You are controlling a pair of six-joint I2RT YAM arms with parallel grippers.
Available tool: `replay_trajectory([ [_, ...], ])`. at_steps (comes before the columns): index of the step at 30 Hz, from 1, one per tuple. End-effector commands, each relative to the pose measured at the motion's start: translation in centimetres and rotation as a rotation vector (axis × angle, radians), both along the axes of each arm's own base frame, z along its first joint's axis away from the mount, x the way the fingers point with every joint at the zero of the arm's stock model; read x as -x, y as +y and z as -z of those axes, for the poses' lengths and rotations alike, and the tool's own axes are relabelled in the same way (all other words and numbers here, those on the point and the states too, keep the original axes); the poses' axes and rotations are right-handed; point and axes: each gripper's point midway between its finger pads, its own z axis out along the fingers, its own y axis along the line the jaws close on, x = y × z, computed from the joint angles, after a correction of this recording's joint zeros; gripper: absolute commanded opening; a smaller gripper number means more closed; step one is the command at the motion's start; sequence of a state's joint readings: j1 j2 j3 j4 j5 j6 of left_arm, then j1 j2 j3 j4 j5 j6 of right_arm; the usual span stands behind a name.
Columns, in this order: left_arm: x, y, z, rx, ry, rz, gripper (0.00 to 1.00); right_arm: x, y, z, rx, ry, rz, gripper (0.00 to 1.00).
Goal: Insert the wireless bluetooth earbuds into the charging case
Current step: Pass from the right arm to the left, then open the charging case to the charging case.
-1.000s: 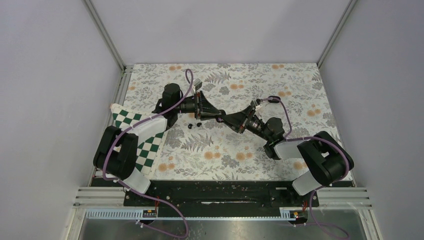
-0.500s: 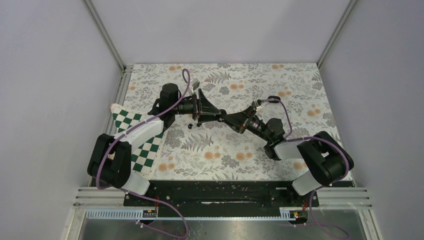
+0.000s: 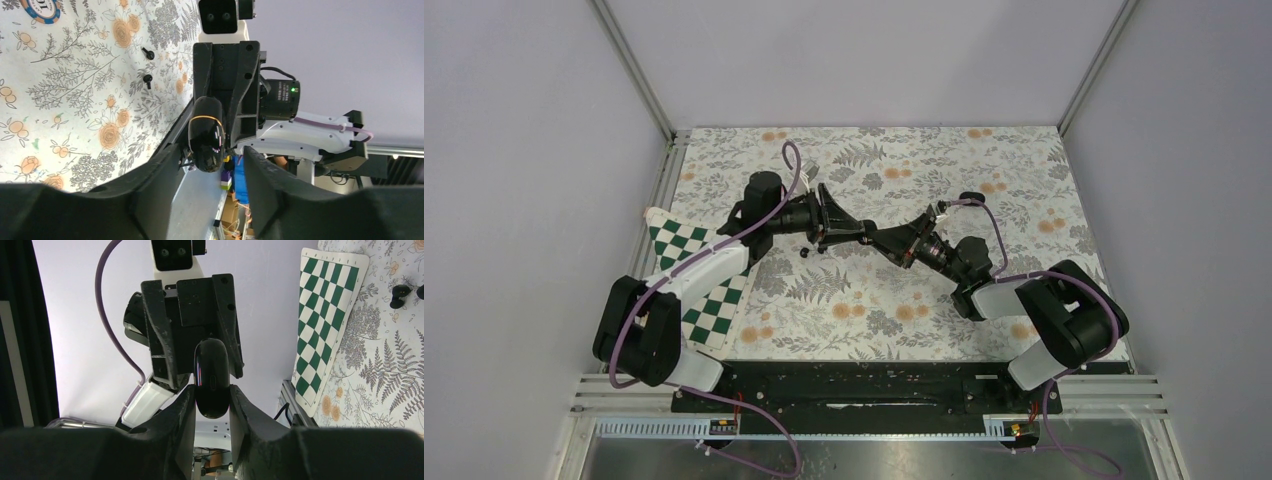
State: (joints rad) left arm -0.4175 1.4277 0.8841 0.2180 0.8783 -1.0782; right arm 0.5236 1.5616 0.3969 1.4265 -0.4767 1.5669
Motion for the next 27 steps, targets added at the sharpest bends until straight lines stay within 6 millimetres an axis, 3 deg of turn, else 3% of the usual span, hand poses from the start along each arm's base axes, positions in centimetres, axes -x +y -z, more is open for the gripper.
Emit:
replay_trajectory([
  [1, -0.8, -0.7, -0.5, -0.010, -0.042, -0.008, 0.44, 0.0, 0.1, -1.7, -0.029, -0.061, -0.004, 0.00],
  [5, -0.8, -0.9, -0.2, -0.014, -0.034, -0.006, 0.29, 0.2, 0.2, -1.9, -0.031, -0.064, -0.015, 0.00],
  [9, -0.7, -0.9, 0.1, -0.019, -0.027, -0.008, 0.23, 0.3, 0.3, -1.7, -0.028, -0.062, -0.024, 0.00],
  [14, -0.4, -0.9, -0.2, 0.021, -0.024, 0.000, 0.00, 0.1, 0.2, -1.2, -0.043, -0.023, -0.014, 0.00],
  [18, 0.1, -0.9, -1.8, 0.139, -0.048, 0.026, 0.00, -0.2, 0.9, -0.4, -0.048, 0.023, -0.053, 0.00],
  [23, 0.4, -0.4, -2.4, 0.212, -0.076, 0.044, 0.00, -0.4, 1.0, -1.6, -0.078, 0.024, -0.065, 0.00],
  [27, 0.9, 0.3, -4.2, 0.274, -0.144, 0.045, 0.00, -0.6, 1.3, -1.8, -0.098, 0.056, -0.085, 0.00],
])
